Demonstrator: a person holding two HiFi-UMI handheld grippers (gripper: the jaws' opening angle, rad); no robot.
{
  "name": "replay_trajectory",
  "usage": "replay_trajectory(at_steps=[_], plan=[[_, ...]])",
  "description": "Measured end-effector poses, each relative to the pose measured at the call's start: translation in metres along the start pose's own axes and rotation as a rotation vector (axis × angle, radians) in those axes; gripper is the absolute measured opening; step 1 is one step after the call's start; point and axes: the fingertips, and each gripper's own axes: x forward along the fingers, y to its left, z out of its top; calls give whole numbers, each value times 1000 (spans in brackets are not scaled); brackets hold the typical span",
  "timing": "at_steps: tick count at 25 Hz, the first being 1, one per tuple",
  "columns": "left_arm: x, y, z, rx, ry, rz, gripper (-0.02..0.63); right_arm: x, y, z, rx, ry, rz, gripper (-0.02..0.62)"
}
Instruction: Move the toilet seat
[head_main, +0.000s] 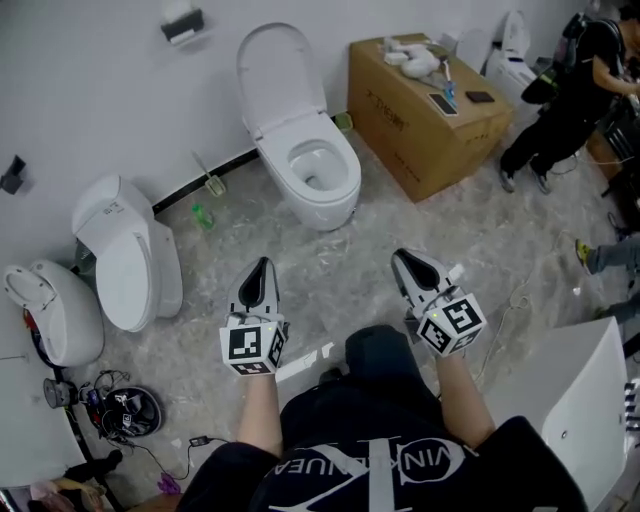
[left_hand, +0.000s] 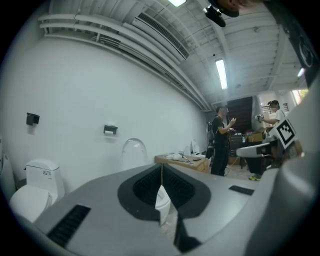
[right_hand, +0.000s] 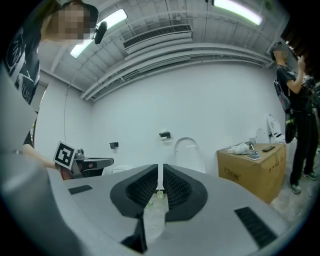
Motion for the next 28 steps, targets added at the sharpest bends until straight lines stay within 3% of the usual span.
replay_trajectory(at_steps=[5,13,16,19,28], plan=[[38,-7,-6,-47,15,-11,11,19,-41,-4,18,18,31,94],[130,4,-26,-149,65,61,221,93,-126,-20,51,113,106,120],[155,5,-39,-210,78,92,260,113,-151,-31,69,162,136,121],[184,-3,-56,-236,128,71,312,132,-176,-44,87,212,149,123],[252,-33,-98,-304,238,66,322,175,-225,-81,101,351,272,123]])
